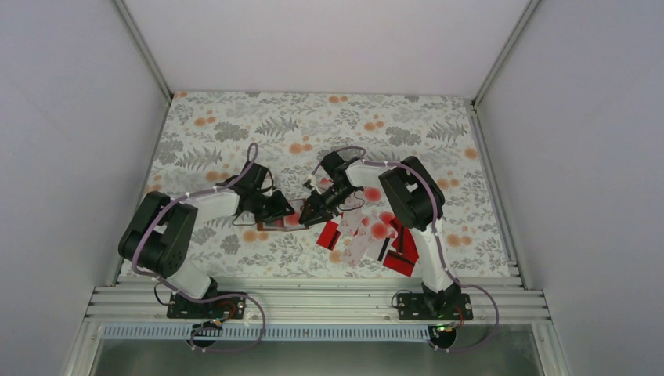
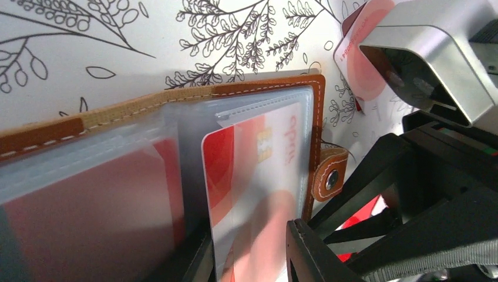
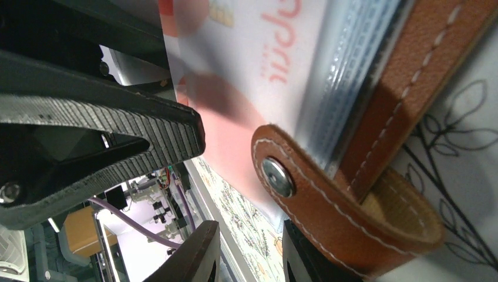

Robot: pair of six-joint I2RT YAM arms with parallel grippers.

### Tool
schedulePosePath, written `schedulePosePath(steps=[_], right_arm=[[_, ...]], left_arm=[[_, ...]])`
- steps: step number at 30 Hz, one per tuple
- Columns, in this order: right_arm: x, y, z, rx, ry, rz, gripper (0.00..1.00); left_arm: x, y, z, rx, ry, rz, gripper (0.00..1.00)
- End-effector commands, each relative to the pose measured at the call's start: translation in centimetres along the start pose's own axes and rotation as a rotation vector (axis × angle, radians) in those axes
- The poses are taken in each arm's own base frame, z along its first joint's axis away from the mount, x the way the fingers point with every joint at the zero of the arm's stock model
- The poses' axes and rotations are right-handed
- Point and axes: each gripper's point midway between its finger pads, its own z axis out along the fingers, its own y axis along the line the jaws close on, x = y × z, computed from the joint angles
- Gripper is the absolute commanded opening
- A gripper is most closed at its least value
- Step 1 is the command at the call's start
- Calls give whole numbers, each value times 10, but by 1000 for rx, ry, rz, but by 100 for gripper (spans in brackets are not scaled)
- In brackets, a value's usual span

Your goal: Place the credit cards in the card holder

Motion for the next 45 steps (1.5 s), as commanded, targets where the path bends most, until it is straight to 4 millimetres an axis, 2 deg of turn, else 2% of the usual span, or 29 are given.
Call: schedulePosePath(steps=[1, 6, 9, 14, 21, 26, 31, 39, 45], right_arm=[[-3, -32, 7, 96, -14, 16, 28], [-2, -31, 7, 88, -14, 12, 28], [-1, -31, 6, 85, -16, 10, 28], [-1, -31, 5, 85, -18, 8, 28], [-1, -30, 5, 64, -25, 1, 28], [0, -29, 5, 42, -30, 1, 28], [0, -28, 2, 42, -37, -1, 28], [0, -20, -10, 97, -64, -27, 28], [-1, -9, -21, 129, -78, -44, 29]], left_arm=[[9, 15, -1, -165, 36, 1, 30], [9, 9, -3, -232, 39, 17, 38], [8, 4, -2, -233, 40, 22, 39], [11, 11, 3, -305, 72, -9, 44], [17, 9, 12, -403, 121, -37, 56], [21, 11, 11, -488, 141, -52, 60], [22, 12, 9, -531, 147, -49, 70], [6, -15, -11, -485, 67, 4, 83], [-6, -37, -33, -453, 3, 69, 84]])
